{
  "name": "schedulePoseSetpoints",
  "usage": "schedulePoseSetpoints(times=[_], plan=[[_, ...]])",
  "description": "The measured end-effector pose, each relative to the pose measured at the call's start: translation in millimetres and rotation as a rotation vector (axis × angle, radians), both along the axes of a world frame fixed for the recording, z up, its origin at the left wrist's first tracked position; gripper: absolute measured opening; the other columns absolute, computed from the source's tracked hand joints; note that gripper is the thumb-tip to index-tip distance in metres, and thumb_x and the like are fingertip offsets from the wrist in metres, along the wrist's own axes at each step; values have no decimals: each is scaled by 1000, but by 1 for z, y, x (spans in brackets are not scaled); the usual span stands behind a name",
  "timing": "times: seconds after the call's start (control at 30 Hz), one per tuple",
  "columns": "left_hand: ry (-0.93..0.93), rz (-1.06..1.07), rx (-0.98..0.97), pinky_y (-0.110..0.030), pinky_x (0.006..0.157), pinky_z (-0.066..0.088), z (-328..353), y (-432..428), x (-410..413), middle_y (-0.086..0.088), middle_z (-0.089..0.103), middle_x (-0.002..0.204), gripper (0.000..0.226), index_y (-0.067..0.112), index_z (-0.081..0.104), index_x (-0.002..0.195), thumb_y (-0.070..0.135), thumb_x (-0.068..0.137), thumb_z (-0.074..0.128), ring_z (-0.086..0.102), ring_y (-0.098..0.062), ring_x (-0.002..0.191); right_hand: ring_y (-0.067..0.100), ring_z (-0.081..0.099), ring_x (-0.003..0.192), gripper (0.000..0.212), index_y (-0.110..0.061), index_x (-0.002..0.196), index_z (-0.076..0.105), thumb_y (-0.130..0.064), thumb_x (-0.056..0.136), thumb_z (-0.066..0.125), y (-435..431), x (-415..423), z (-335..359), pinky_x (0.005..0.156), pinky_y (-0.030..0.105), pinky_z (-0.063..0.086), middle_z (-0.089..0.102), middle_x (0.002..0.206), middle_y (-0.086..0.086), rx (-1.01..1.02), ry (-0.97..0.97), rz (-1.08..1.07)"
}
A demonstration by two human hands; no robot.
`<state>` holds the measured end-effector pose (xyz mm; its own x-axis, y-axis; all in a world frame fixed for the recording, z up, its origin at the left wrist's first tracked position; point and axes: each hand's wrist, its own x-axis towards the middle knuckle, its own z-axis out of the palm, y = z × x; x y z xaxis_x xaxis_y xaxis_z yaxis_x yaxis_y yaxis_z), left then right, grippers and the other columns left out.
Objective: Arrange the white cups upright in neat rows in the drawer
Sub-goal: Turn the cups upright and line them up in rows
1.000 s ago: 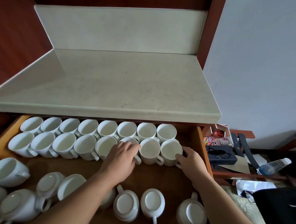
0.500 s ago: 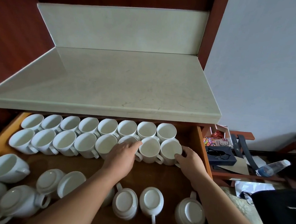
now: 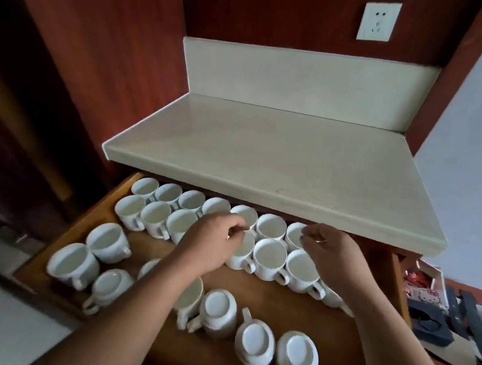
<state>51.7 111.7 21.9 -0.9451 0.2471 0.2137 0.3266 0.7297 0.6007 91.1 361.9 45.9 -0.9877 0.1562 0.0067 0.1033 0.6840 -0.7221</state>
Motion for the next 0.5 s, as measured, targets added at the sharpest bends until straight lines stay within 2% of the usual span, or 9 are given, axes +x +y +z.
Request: schedulePoseSetpoints(times=[0.07, 0.13, 0.3, 0.43, 0.5], plan=[[-18, 50, -9, -19, 79, 52, 8, -34, 4, 20, 72, 100, 15, 31, 75, 106, 26, 95, 66, 64, 6, 91, 7, 66, 84, 10, -32, 100, 72, -34, 94, 64, -36, -8, 1, 71, 26, 52, 72, 92, -13, -12, -32, 103], [-53, 79, -20, -18, 78, 51, 11, -71, 5, 23, 72, 97, 15, 32, 74, 106, 26, 95, 67, 64, 9, 90, 7, 66, 77, 9, -33, 99, 72, -36, 93, 65, -70, -13, -6, 69, 30, 52, 72, 87, -13, -7, -77, 170], [-142, 101, -122, -27, 80, 57, -2, -174, -14, 26, 68, 93, 15, 38, 70, 106, 31, 93, 69, 65, 6, 87, 2, 64, 91, 18, -34, 104, 73, -42, 90, 66, -151, -24, -20, 72, 17, 46, 72, 97, -18, 105, -161, 308], [-150, 106, -216, -28, 82, 56, -13, -246, -37, 23, 66, 99, 15, 38, 69, 106, 33, 92, 68, 65, 0, 92, 5, 62, 93, 22, -32, 109, 71, -42, 90, 65, -219, -43, -26, 74, 16, 43, 69, 99, -16, 153, -187, 326], [-154, 82, -285, -30, 84, 56, -17, -275, -47, 21, 64, 108, 19, 36, 68, 112, 34, 93, 67, 64, -3, 97, 6, 63, 98, 29, -32, 115, 70, -44, 89, 65, -256, -54, -30, 82, 20, 48, 70, 107, -15, 147, -208, 310]])
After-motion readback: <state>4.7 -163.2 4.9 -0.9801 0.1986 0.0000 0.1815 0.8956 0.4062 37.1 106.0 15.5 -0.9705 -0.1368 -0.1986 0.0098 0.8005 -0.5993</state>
